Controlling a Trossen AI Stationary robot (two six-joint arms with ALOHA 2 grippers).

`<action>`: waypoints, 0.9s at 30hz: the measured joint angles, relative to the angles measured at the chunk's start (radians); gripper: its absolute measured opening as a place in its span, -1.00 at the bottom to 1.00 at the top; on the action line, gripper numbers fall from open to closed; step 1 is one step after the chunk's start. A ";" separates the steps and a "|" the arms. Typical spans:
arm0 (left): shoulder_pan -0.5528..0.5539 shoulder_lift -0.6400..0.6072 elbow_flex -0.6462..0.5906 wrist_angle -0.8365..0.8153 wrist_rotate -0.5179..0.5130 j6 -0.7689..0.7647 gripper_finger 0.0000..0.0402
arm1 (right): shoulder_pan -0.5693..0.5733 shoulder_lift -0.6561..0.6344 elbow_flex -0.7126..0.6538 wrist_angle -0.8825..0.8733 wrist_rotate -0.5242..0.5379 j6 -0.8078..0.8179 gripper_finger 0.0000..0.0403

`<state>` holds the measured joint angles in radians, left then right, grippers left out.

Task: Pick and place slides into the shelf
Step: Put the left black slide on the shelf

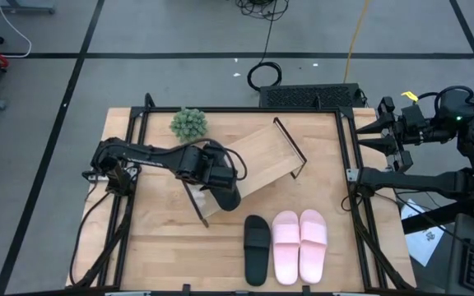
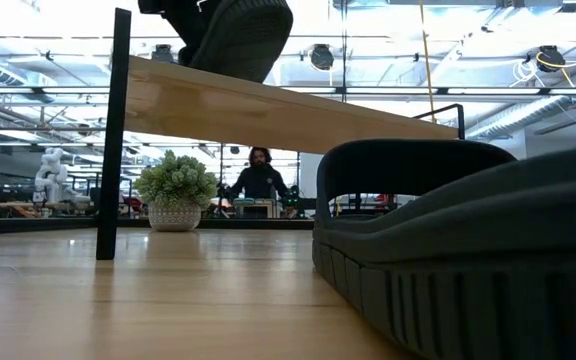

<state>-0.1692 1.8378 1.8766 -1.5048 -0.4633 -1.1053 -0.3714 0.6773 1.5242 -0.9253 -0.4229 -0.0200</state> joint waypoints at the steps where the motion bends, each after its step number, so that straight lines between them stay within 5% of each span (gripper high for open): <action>1: 0.001 0.000 0.000 0.002 0.000 0.000 -0.25 | 0.000 0.000 0.000 0.000 0.000 0.000 -0.45; 27: 0.014 0.000 0.000 0.023 -0.013 -0.028 -0.25 | 0.000 0.000 0.000 -0.008 -0.002 0.000 -0.45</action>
<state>-0.1547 1.8378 1.8767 -1.4820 -0.4760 -1.1337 -0.3714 0.6773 1.5242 -0.9329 -0.4244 -0.0200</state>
